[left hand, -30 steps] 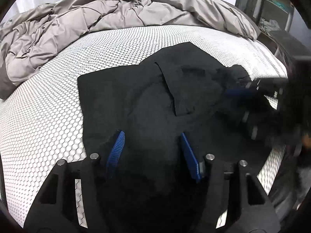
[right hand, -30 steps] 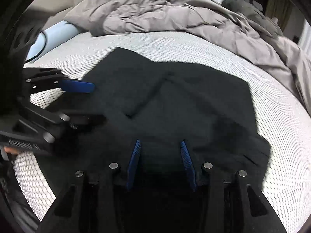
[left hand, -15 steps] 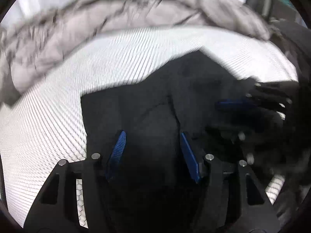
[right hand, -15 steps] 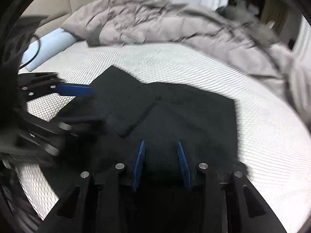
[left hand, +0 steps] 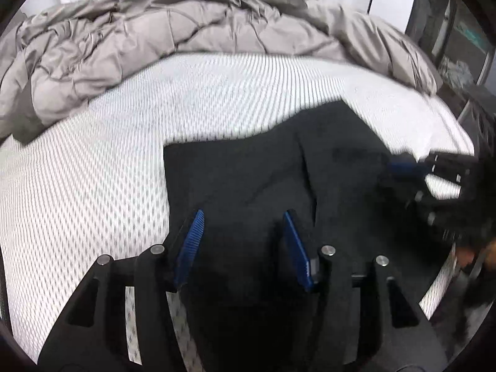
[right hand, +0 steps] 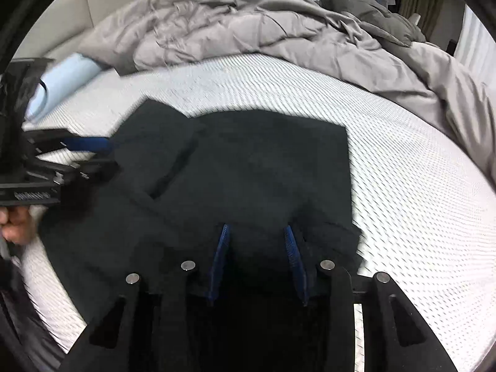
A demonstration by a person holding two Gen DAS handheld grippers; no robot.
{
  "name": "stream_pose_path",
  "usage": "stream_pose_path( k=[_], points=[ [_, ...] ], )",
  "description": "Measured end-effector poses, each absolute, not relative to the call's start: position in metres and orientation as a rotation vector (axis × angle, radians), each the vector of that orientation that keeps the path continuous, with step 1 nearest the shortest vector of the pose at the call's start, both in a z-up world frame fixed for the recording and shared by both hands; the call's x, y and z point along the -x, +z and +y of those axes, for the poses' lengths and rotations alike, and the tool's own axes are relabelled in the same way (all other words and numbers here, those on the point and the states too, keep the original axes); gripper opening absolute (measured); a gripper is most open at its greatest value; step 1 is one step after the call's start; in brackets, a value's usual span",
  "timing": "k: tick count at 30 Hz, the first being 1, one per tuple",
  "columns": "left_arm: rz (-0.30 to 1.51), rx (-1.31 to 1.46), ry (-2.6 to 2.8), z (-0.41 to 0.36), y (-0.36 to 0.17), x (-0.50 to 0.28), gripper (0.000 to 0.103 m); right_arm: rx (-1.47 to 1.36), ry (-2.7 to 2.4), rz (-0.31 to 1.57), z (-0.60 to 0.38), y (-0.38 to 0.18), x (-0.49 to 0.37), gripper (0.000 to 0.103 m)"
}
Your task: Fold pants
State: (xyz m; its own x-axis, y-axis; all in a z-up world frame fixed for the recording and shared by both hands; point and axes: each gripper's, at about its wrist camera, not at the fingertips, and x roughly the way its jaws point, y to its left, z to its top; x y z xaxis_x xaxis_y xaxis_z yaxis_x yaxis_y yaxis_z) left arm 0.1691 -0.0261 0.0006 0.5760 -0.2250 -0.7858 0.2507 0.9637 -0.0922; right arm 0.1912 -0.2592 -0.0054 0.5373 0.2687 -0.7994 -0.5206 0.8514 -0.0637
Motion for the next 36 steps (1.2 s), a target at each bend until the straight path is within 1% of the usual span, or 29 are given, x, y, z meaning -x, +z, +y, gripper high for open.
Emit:
stream_pose_path(
  k=[3,5,7,10,12,14,16,18,22,24,26,27,30,33,35,36],
  points=[
    [0.973,-0.017,-0.269,-0.031,-0.009,-0.208,0.05,0.287,0.496,0.893,-0.234,-0.007,-0.212,0.039],
    [1.007,-0.052,-0.275,-0.034,-0.018,-0.223,0.051,0.317,0.493,0.942,-0.226,-0.023,-0.218,0.04],
    [1.004,-0.046,-0.3,-0.03,-0.019,-0.222,0.05,0.422,0.455,0.945,-0.223,-0.036,-0.217,0.04],
    [1.007,-0.056,-0.281,-0.022,-0.017,-0.212,0.051,0.463,0.359,0.941,-0.25,-0.031,-0.214,0.041],
    [1.006,-0.037,-0.27,-0.018,-0.013,-0.21,0.051,0.41,0.378,0.958,-0.269,-0.026,-0.21,0.039],
    [0.988,-0.034,-0.242,-0.019,-0.002,-0.201,0.046,0.397,0.396,0.943,-0.274,-0.019,-0.203,0.039],
    [0.937,-0.009,-0.259,-0.023,0.011,-0.202,0.046,0.397,0.389,0.914,-0.268,-0.008,-0.198,0.039],
    [0.915,0.0,-0.27,-0.028,0.014,-0.214,0.046,0.345,0.448,0.894,-0.255,-0.001,-0.203,0.04],
    [0.988,-0.033,-0.211,-0.045,-0.012,-0.237,0.046,0.286,0.448,0.907,-0.227,-0.01,-0.229,0.042],
    [0.99,-0.032,-0.224,-0.043,-0.017,-0.238,0.046,0.334,0.444,0.954,-0.218,-0.027,-0.238,0.042],
    [0.983,-0.066,-0.22,-0.039,-0.014,-0.23,0.046,0.364,0.447,0.964,-0.221,-0.03,-0.235,0.042],
    [0.986,-0.063,-0.211,-0.035,-0.014,-0.224,0.048,0.38,0.415,0.976,-0.228,-0.028,-0.233,0.042],
    [0.977,-0.027,-0.188,-0.023,-0.007,-0.203,0.047,0.424,0.337,0.969,-0.252,-0.025,-0.226,0.042],
    [0.904,-0.019,-0.22,-0.011,0.012,-0.176,0.047,0.372,0.384,0.926,-0.262,-0.008,-0.209,0.042],
    [0.862,0.005,-0.287,-0.017,0.022,-0.154,0.047,0.329,0.474,0.868,-0.257,0.007,-0.19,0.042],
    [0.87,0.004,-0.336,-0.026,0.021,-0.147,0.047,0.31,0.533,0.871,-0.25,0.009,-0.184,0.043]
  ],
)
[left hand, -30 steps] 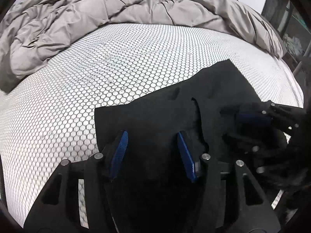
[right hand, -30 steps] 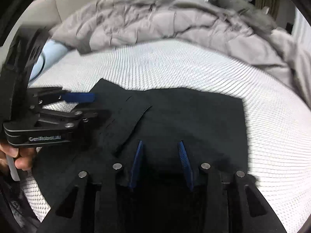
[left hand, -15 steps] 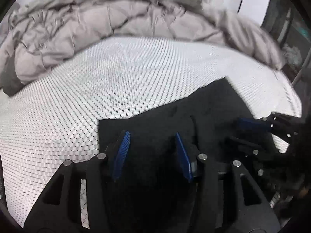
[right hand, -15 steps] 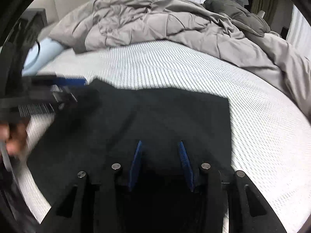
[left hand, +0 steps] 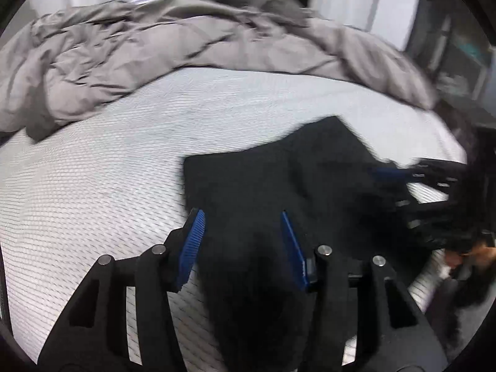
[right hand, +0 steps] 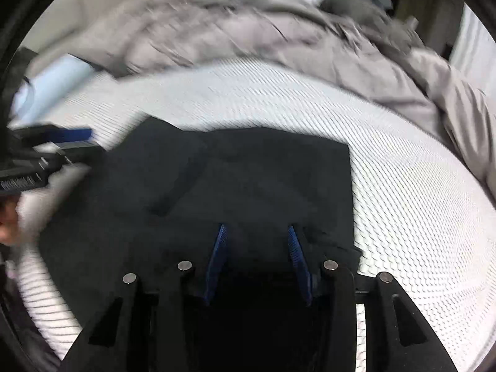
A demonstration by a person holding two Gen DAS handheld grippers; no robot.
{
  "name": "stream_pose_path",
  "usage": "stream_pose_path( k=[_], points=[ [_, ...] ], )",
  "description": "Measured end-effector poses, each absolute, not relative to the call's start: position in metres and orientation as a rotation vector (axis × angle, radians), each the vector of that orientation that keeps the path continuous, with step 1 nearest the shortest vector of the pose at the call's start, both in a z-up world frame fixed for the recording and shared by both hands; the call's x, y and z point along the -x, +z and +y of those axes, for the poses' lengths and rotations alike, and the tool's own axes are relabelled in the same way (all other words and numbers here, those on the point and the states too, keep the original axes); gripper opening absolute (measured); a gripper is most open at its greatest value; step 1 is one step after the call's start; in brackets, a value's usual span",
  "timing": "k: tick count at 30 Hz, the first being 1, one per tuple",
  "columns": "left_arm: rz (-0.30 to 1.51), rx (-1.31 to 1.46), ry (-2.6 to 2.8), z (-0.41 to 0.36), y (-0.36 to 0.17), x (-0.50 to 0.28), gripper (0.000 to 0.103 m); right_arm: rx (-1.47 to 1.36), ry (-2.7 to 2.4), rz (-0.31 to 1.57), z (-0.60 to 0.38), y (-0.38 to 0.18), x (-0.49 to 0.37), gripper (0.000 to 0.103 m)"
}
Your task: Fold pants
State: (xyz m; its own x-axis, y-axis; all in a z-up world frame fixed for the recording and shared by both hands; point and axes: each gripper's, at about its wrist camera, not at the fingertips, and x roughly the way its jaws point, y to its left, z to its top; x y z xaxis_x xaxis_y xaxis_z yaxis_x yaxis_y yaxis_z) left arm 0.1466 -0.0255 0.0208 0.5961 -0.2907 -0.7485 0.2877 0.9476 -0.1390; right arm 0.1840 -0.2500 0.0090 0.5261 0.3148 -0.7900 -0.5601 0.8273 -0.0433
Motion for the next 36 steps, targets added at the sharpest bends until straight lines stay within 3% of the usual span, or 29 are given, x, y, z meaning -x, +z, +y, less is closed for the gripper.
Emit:
stream_pose_path(
  k=[5,13,19,24,30,33,36],
  points=[
    [0.978,-0.114,-0.428,-0.054,-0.014,-0.132,0.047,0.397,0.631,0.949,-0.223,-0.026,-0.173,0.043],
    [0.958,-0.112,-0.399,-0.024,-0.014,-0.096,0.053,0.388,0.527,0.893,-0.297,-0.011,-0.162,0.041],
    [0.891,-0.086,-0.475,-0.039,0.003,-0.085,0.053,0.354,0.659,0.822,-0.274,0.006,-0.123,0.042],
    [0.933,-0.223,-0.495,-0.053,-0.02,-0.081,0.054,0.493,0.659,0.879,-0.26,-0.023,-0.114,0.043],
    [0.966,-0.137,-0.496,-0.017,-0.015,-0.068,0.064,0.341,0.615,0.865,-0.346,0.0,-0.107,0.039],
    [0.969,-0.095,-0.489,-0.008,-0.008,-0.066,0.064,0.217,0.612,0.888,-0.376,0.0,-0.115,0.048],
    [0.919,0.016,-0.462,0.01,0.007,-0.08,0.066,0.053,0.635,0.897,-0.392,0.002,-0.128,0.05]
  ],
)
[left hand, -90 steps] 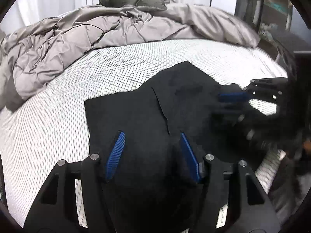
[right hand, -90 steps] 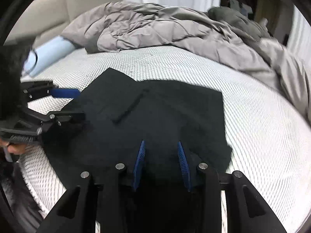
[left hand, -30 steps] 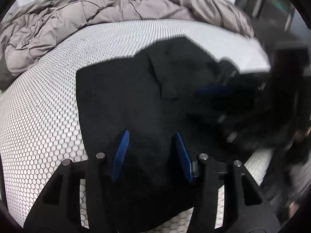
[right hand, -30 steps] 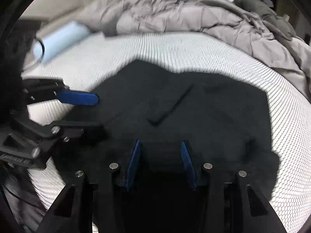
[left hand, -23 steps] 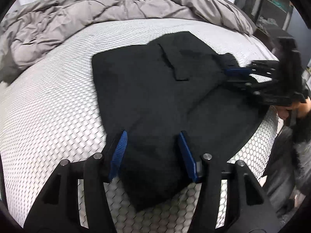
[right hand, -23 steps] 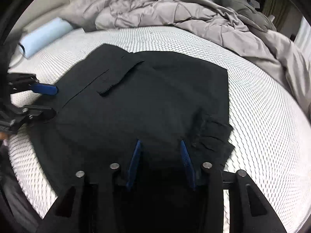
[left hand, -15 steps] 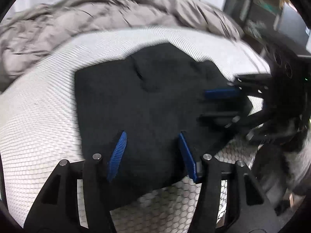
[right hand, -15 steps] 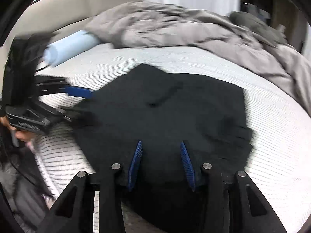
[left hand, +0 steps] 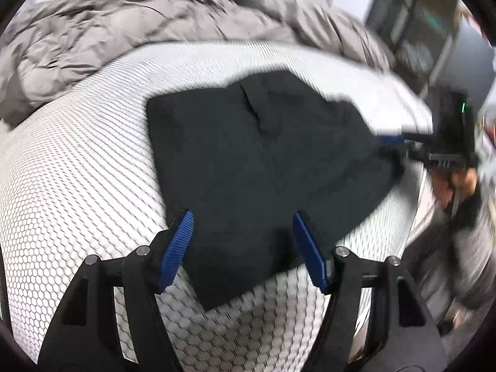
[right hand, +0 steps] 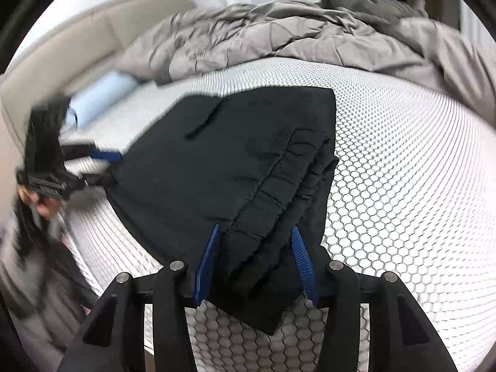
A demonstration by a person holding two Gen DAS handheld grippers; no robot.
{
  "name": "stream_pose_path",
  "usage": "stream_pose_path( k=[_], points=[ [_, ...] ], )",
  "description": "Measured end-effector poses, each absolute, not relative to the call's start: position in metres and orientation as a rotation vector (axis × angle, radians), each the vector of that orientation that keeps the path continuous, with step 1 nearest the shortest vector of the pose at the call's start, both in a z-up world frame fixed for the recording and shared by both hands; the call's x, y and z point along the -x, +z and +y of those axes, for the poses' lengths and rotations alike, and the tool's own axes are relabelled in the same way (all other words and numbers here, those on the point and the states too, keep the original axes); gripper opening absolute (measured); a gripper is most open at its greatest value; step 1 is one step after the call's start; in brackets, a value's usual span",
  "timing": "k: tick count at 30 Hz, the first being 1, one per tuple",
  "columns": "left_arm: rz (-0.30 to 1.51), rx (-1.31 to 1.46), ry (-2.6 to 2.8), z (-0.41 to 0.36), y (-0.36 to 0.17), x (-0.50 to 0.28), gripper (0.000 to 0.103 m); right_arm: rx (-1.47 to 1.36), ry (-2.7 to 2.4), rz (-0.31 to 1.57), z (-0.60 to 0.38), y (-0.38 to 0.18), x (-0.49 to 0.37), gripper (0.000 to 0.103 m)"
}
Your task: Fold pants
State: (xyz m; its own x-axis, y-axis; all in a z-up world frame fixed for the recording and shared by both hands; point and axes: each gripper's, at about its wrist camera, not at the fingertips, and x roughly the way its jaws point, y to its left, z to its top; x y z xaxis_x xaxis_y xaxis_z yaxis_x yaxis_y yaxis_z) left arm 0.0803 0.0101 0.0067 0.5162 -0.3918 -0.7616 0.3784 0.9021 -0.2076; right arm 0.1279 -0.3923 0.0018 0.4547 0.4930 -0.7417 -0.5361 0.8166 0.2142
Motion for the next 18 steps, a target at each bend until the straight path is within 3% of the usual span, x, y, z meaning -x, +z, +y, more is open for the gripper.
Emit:
stream_pose_path(
  k=[5,8,9,13,16,18],
  points=[
    [1.002,0.201,-0.335,0.044,-0.015,-0.115,0.069,-0.124,0.555,0.936,-0.413,-0.006,-0.153,0.059],
    [1.049,0.314,-0.352,0.055,-0.037,-0.127,0.062,-0.2,0.583,1.019,-0.411,-0.025,-0.173,0.059],
    [1.046,0.345,-0.371,0.058,-0.038,-0.129,0.049,-0.209,0.59,1.019,-0.41,-0.027,-0.177,0.059],
    [1.033,0.374,-0.38,0.065,-0.027,-0.133,0.029,-0.243,0.589,0.989,-0.4,-0.02,-0.195,0.028],
    [1.01,0.325,-0.344,0.065,-0.016,-0.143,0.026,-0.18,0.576,0.91,-0.38,0.002,-0.203,0.025],
    [1.018,0.304,-0.31,0.062,-0.02,-0.151,0.029,-0.092,0.503,0.925,-0.371,0.0,-0.215,0.028]
  ],
)
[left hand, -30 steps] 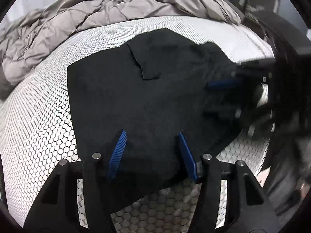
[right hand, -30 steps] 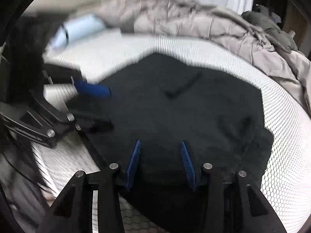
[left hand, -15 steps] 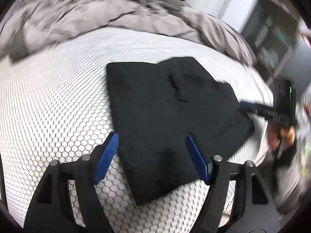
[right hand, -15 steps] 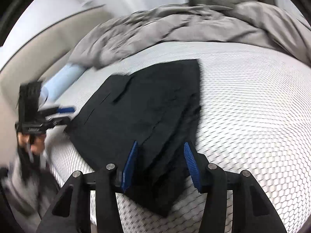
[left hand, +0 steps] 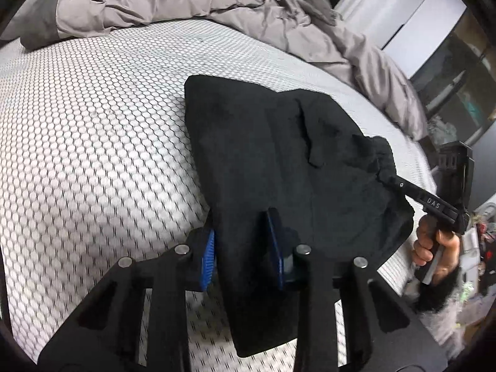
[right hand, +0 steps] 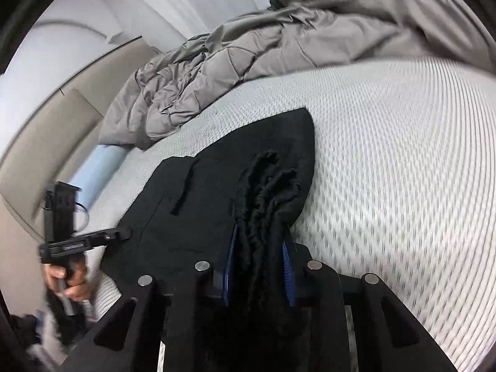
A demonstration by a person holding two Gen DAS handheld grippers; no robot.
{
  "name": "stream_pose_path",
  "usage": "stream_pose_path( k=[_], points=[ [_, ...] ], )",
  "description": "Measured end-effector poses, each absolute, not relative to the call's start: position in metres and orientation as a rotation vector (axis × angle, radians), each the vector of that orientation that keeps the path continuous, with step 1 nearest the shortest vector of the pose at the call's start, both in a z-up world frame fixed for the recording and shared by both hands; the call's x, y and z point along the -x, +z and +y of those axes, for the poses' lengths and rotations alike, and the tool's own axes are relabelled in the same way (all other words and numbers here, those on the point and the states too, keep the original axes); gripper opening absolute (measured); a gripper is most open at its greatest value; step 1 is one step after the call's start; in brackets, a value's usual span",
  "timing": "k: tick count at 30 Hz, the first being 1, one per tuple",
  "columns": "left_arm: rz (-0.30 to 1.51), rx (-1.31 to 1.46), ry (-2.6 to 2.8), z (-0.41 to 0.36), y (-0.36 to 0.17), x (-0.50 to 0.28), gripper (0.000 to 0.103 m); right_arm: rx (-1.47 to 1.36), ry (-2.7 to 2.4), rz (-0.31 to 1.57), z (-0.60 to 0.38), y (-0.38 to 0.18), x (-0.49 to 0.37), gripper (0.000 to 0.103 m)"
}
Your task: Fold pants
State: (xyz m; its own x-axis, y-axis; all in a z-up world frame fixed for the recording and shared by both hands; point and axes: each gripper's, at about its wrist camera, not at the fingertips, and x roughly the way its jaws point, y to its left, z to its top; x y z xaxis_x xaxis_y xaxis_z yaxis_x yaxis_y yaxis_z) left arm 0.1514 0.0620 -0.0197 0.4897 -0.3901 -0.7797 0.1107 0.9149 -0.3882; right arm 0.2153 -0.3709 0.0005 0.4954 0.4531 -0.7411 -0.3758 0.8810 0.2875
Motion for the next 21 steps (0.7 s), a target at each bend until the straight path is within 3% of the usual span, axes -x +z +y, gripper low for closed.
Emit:
stream_pose_path(
  k=[3,7,12,17,21],
  points=[
    [1.022,0.277,-0.275,0.054,-0.02,-0.148,0.035,-0.008,0.389,0.98,-0.367,-0.015,-0.226,0.057],
    [0.962,0.188,-0.23,0.047,-0.002,-0.124,0.035,0.01,0.407,0.895,-0.375,0.012,-0.199,0.057],
    [0.899,0.083,-0.254,0.024,0.006,-0.097,0.064,0.116,0.465,0.936,-0.368,-0.001,-0.175,0.057],
    [0.961,0.057,-0.217,0.026,-0.019,-0.095,0.068,0.094,0.422,0.938,-0.398,-0.003,-0.166,0.071],
    [0.906,0.033,-0.153,0.027,-0.012,-0.086,0.068,0.082,0.362,0.91,-0.411,0.003,-0.163,0.072]
  ],
)
